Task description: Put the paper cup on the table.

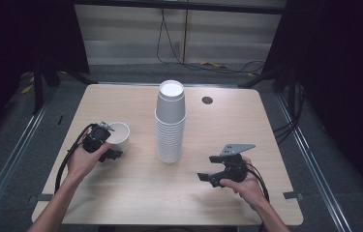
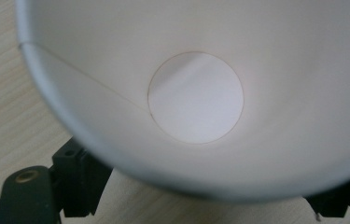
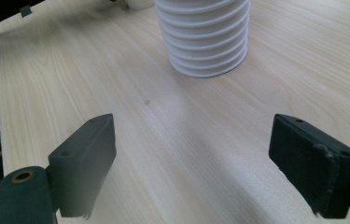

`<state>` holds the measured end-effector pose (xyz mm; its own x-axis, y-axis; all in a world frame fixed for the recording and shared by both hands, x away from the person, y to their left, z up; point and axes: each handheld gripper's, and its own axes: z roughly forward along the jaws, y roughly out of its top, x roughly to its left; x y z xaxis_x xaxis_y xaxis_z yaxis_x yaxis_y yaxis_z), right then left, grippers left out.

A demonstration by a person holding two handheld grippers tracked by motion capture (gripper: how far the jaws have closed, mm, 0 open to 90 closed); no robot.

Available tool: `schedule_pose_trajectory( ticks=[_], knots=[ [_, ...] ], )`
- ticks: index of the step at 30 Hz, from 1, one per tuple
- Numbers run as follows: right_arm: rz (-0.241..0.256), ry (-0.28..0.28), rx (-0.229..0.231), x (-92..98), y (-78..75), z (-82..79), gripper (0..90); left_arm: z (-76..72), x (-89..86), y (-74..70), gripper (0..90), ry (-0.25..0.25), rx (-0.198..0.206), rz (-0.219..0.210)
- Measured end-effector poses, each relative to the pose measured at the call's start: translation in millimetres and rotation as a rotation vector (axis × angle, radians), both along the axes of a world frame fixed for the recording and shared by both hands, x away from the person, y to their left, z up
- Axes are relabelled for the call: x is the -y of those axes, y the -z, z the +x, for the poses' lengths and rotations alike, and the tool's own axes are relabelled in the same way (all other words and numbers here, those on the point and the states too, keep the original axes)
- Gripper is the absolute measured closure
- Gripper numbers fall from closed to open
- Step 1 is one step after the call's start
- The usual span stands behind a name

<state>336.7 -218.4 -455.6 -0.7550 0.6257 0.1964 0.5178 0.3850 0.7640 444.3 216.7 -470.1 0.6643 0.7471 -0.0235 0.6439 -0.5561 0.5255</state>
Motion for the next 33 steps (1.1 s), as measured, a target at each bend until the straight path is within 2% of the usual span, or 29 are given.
schedule_pose_trajectory(
  ticks=[1,3,5,7,8,14,15,16,17,18,20,22,24,26,28,29,30,31,32,33],
  knots=[
    [0.000,0.000,0.000,0.0,0.0,0.0,14.8,0.0,0.0,0.0,16.1,0.000,0.000,0.000],
    [0.000,0.000,0.000,0.6,0.7,1.0,14.7,-4.4,-2.8,-0.6,16.4,-0.002,0.014,-0.064],
    [-0.004,0.000,-0.001,0.7,0.8,0.8,14.6,-7.0,-6.0,-1.5,16.3,0.005,0.038,-0.051],
    [-0.003,0.002,-0.001,0.9,0.8,0.6,14.6,-8.0,-8.1,-2.0,16.0,-0.003,0.053,-0.060],
    [-0.002,0.004,-0.001,1.5,0.8,0.3,14.6,-10.3,-14.3,-2.4,15.8,-0.013,0.064,-0.090],
    [-0.003,0.016,0.002,3.6,0.8,0.1,14.6,-19.1,-24.0,-0.2,16.0,-0.016,0.075,-0.109],
    [0.000,0.024,0.007,4.2,0.8,0.7,15.0,-24.2,-27.3,-0.7,16.7,-0.017,0.095,-0.101],
    [0.000,0.024,0.007,4.2,0.8,0.7,15.0,-24.2,-27.3,-0.7,16.9,-0.017,0.095,-0.101],
    [0.002,0.033,0.013,4.4,0.4,0.4,16.0,-27.3,-28.8,-0.7,16.6,-0.039,0.121,-0.087],
    [0.004,0.039,0.024,4.9,-0.2,0.2,16.8,-29.1,-30.0,-1.0,16.6,-0.045,0.124,-0.083],
    [0.007,0.046,0.032,5.2,-1.3,0.0,16.7,-36.0,-33.6,-0.3,17.7,-0.044,0.124,-0.143],
    [0.008,0.048,0.035,5.6,-1.6,-0.4,16.7,-38.9,-33.2,-0.2,17.9,-0.043,0.129,-0.137],
    [0.007,0.052,0.037,6.1,-1.5,-0.4,16.7,-47.6,-31.1,0.6,17.9,-0.013,0.144,-0.159],
    [0.009,0.054,0.038,6.3,-1.4,-0.6,16.7,-50.9,-30.2,0.5,17.8,-0.010,0.158,-0.157],
    [0.007,0.057,0.042,6.4,-1.2,-1.3,16.7,-56.7,-28.7,0.8,17.8,-0.002,0.171,-0.184],
    [0.008,0.055,0.044,6.3,-1.2,-1.4,16.7,-63.1,-27.2,2.2,17.8,-0.010,0.184,-0.226],
    [0.006,0.056,0.042,6.1,-1.3,-1.9,16.8,-63.1,-27.2,2.2,17.9,-0.010,0.184,-0.226],
    [0.005,0.059,0.046,5.8,-1.2,-2.1,16.8,-69.7,-25.1,3.0,18.2,-0.002,0.209,-0.226],
    [0.006,0.063,0.048,5.8,-1.1,-2.4,16.8,-72.9,-23.9,3.0,17.7,0.004,0.212,-0.232],
    [0.009,0.066,0.051,5.7,-0.9,-2.7,17.2,-76.0,-22.6,3.6,17.9,-0.001,0.203,-0.260]
  ],
)
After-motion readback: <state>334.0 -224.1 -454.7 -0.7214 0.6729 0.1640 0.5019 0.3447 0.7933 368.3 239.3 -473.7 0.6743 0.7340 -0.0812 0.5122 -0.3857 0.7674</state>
